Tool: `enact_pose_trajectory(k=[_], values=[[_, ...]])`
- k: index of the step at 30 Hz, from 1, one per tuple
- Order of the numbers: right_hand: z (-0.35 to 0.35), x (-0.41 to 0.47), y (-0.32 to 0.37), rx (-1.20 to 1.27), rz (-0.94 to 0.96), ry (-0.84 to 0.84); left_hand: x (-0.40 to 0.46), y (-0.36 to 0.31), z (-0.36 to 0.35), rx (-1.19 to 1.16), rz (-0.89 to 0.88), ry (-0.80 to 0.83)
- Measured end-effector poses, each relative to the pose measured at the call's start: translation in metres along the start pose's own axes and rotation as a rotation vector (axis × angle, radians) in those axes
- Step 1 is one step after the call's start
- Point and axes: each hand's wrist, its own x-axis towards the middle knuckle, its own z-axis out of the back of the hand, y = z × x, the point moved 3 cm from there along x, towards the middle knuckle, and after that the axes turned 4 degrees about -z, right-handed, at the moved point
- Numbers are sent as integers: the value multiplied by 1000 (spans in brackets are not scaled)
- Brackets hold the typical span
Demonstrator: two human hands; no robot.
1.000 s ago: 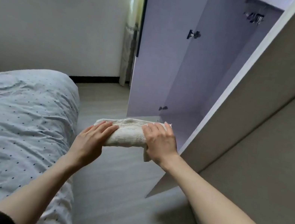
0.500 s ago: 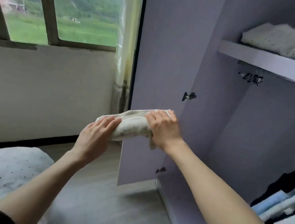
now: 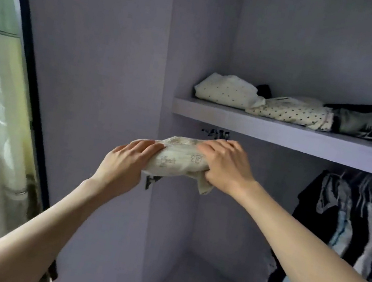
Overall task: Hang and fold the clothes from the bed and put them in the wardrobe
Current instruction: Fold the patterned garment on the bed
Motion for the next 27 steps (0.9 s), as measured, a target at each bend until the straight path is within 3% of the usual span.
enact_pose_trajectory(k=[6,15,27], values=[[26,10,-93,-200,-216,-26,121,-35,-20,-88,-233,-77],[87,37,-253,-418,-397,-237,305,-126,-15,-179,-437,-226],[100,94,-429,-696,-511,-158,504,-227,-64,-100,-482,-283]])
